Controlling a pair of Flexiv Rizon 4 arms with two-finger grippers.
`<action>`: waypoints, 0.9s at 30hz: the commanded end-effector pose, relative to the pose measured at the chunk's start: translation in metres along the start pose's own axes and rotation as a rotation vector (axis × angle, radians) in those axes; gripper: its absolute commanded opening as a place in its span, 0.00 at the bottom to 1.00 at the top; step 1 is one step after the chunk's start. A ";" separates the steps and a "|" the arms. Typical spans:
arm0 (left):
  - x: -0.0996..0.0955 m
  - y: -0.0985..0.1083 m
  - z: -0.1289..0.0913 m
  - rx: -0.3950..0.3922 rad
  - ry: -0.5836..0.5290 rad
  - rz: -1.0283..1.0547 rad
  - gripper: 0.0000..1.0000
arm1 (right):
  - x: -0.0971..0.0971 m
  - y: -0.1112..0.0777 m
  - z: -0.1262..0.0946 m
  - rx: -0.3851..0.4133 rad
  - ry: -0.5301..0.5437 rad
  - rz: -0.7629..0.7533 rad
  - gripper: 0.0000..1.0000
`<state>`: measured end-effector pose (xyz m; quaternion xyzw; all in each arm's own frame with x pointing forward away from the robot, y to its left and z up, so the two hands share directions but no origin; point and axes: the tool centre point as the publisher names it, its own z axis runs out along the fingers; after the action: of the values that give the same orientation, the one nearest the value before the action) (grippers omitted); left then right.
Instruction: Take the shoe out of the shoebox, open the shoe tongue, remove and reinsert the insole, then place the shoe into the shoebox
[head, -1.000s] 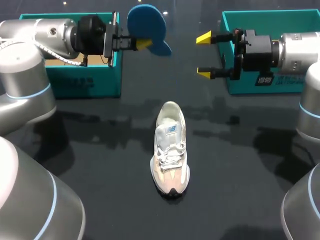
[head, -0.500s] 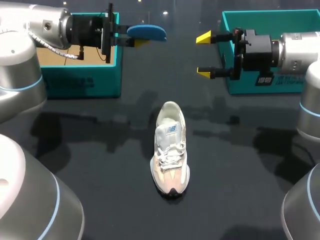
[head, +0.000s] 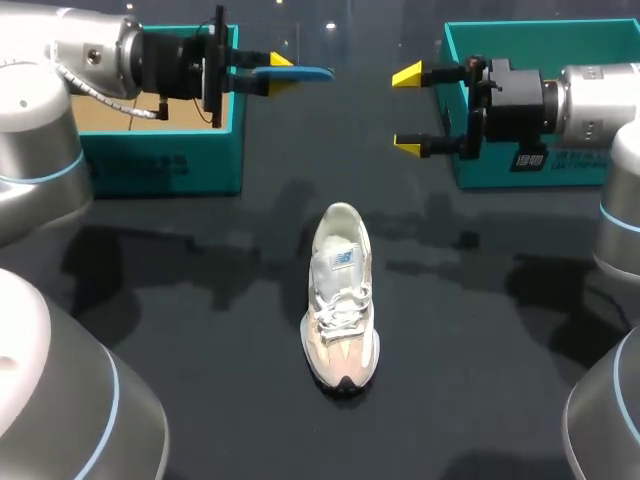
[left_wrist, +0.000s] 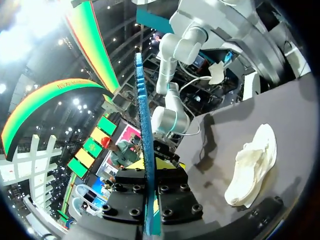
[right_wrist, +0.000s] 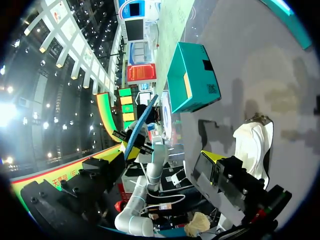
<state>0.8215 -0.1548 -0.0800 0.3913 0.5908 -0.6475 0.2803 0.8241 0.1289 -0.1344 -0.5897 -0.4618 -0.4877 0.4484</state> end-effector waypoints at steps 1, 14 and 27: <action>0.010 0.005 -0.003 0.054 -0.059 0.078 0.00 | 0.000 -0.001 0.001 -0.002 -0.002 0.001 1.00; 0.012 0.008 0.000 -0.123 -0.054 0.506 0.00 | 0.000 -0.001 0.001 -0.002 -0.002 0.001 1.00; 0.016 0.019 0.001 -0.177 -0.011 0.580 0.00 | 0.000 -0.004 0.009 0.019 -0.006 -0.044 1.00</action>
<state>0.8297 -0.1543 -0.1022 0.5122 0.5050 -0.4920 0.4904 0.8205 0.1313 -0.1346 -0.5811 -0.4731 -0.4910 0.4442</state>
